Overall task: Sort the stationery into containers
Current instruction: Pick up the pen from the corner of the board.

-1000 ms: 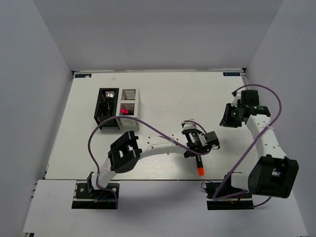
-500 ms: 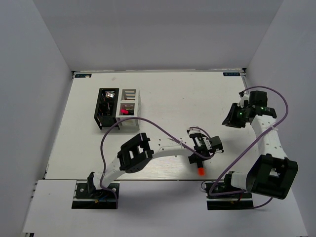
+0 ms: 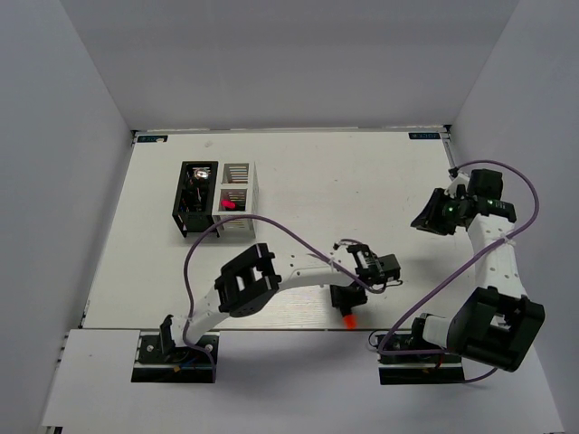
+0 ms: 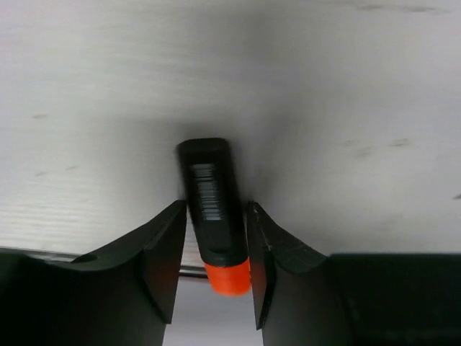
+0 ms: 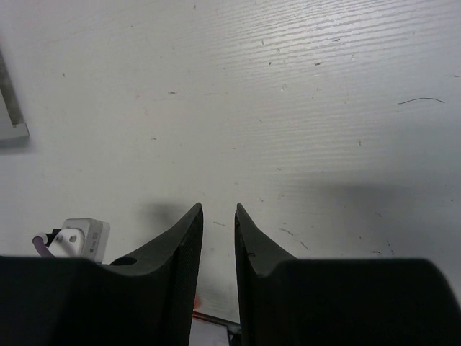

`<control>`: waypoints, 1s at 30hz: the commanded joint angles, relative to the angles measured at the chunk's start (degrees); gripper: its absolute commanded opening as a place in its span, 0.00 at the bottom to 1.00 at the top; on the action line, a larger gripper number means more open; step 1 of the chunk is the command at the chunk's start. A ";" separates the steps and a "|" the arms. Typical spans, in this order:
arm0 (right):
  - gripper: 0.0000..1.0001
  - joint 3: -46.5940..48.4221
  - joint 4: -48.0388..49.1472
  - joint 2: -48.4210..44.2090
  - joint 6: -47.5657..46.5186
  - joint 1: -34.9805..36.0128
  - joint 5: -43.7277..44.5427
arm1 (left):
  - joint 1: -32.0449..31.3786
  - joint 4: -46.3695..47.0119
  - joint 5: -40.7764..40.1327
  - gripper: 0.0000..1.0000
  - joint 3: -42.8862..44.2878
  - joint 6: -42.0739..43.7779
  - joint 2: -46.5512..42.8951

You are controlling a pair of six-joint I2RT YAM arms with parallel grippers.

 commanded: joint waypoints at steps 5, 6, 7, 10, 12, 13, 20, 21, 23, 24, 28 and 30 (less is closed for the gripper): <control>0.28 -0.54 -0.32 -1.57 0.88 -1.98 -4.24 | 1.57 -2.74 0.16 0.35 -21.40 1.39 -7.50; 0.28 -0.63 -0.15 -1.66 0.79 -2.24 -4.42 | 2.00 -2.11 0.51 0.28 -22.98 1.48 -8.31; 0.28 -0.63 -0.32 -1.66 0.96 -2.50 -4.77 | 2.62 -1.59 0.51 0.24 -25.35 1.57 -8.75; 0.28 -0.63 -0.41 -1.66 0.70 -3.03 -5.39 | 3.85 -0.17 -0.89 0.14 -30.29 2.53 -12.87; 0.28 -0.89 -0.32 -1.92 0.70 -3.38 -6.09 | 4.99 0.00 -4.05 0.06 -32.48 3.41 -15.60; 0.28 -0.98 -0.15 -1.92 0.79 -3.39 -6.35 | 6.13 -1.22 -5.10 0.04 -32.49 5.33 -17.87; 0.28 -2.12 0.56 -2.80 0.70 -3.91 -8.37 | 9.21 -7.72 -19.25 0.00 -23.88 15.79 -28.52; 0.28 -2.47 0.82 -2.89 0.61 -4.00 -8.72 | 9.74 -7.47 -21.18 0.00 -22.14 16.94 -31.23; 0.28 -2.82 1.43 -3.15 0.44 -3.91 -9.08 | 11.05 -7.82 -22.94 0.00 -20.02 20.88 -34.22; 0.28 -3.00 1.43 -3.07 0.61 -3.83 -9.25 | 11.41 -7.47 -23.91 0.00 -19.14 21.78 -35.29; 0.28 -3.70 1.79 -3.15 0.18 -3.91 -10.05 | 15.36 -1.68 -29.18 0.00 -21.67 28.19 -45.45; 0.29 -3.79 2.49 -3.24 0.09 -4.00 -10.48 | 19.39 4.52 -30.07 0.00 -24.30 31.61 -48.20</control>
